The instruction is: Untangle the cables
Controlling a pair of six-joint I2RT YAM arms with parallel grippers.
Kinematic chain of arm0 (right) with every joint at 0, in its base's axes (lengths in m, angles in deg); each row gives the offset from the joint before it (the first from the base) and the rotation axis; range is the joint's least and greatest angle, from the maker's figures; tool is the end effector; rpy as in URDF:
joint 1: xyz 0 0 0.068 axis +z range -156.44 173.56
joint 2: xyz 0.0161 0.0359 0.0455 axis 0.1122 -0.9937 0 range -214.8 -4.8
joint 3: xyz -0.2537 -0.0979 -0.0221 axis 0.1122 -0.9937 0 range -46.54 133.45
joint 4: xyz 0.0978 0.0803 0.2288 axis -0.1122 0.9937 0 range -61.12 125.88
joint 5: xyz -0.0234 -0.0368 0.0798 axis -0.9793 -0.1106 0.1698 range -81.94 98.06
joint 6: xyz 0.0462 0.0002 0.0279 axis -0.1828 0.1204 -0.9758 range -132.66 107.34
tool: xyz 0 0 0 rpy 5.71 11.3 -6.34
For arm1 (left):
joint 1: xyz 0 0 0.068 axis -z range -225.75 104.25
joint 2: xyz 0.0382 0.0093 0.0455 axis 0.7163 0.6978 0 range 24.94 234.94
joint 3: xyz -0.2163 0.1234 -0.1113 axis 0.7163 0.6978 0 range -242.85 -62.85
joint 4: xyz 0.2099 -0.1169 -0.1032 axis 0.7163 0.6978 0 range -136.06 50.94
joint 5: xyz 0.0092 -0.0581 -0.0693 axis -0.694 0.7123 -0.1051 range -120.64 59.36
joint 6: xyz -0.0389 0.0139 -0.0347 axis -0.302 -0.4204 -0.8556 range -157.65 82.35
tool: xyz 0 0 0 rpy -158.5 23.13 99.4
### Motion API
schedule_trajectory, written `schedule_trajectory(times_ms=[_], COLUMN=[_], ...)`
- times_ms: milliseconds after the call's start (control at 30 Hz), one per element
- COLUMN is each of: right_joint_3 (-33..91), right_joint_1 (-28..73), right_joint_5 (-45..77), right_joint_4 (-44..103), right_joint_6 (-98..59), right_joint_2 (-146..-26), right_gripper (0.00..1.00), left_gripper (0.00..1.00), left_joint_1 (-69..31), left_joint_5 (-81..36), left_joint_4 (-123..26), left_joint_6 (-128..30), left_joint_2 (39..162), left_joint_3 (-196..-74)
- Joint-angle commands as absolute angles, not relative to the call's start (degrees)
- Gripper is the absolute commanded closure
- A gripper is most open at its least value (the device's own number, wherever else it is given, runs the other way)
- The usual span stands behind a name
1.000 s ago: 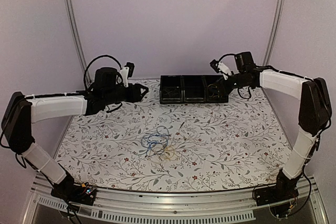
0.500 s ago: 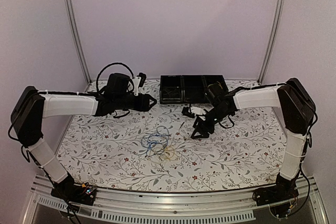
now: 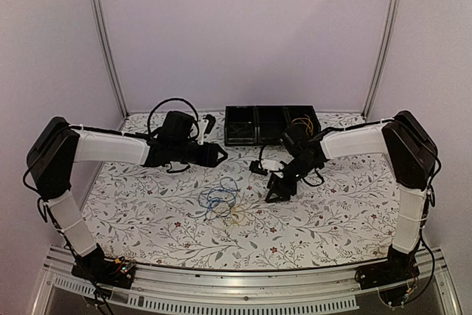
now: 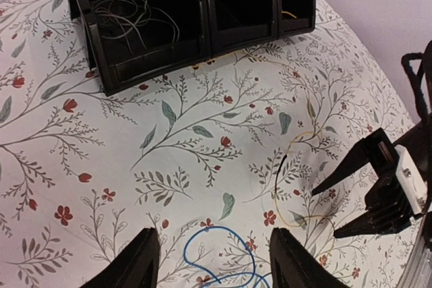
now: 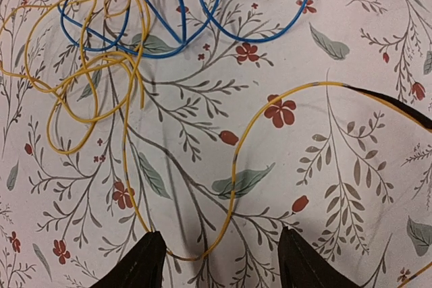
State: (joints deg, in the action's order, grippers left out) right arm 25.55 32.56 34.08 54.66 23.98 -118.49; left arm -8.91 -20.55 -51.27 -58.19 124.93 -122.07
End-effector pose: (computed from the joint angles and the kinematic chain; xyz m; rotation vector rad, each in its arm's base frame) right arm 0.2932 0.2575 0.1396 -1.7478 2.0488 0.6326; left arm 0.2996 -0.2325 0.1954 0.4258 2.2435 -0.7399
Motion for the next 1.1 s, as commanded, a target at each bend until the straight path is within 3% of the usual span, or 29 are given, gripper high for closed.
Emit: schedule_trajectory(times_ms=[0, 267, 800, 867, 1000, 1067], right_joint_3=[23.92, 17.20, 20.18, 20.88, 22.81, 23.29], right_joint_1=[32.58, 35.48, 38.65, 38.73, 38.68, 38.65], right_joint_5=[32.21, 30.80, 20.28, 20.65, 20.49, 19.98], right_joint_4=[55.39, 53.41, 42.90, 43.89, 48.09, 49.40], right_joint_6=[24.10, 30.00, 29.27, 29.65, 29.62, 29.98], right_joint_2=[-111.31, -104.17, -112.99, -114.23, -114.25, -109.97], right_gripper=[0.38, 0.33, 0.36, 0.47, 0.98, 1.00], left_gripper=[0.43, 0.44, 0.47, 0.47, 0.47, 0.48], left_joint_1=[-5.56, -1.85, -0.20, -0.19, -0.20, -0.21], left_joint_5=[-19.14, -21.36, -27.74, -27.46, -27.26, -27.16], left_joint_4=[-51.11, -56.60, -59.27, -60.20, -62.47, -63.45], left_joint_6=[-60.81, -67.29, -68.77, -68.83, -69.29, -69.45], left_joint_2=[127.15, 127.63, 120.56, 121.90, 125.50, 127.21], left_joint_3=[-123.31, -117.22, -107.56, -107.89, -108.83, -109.39])
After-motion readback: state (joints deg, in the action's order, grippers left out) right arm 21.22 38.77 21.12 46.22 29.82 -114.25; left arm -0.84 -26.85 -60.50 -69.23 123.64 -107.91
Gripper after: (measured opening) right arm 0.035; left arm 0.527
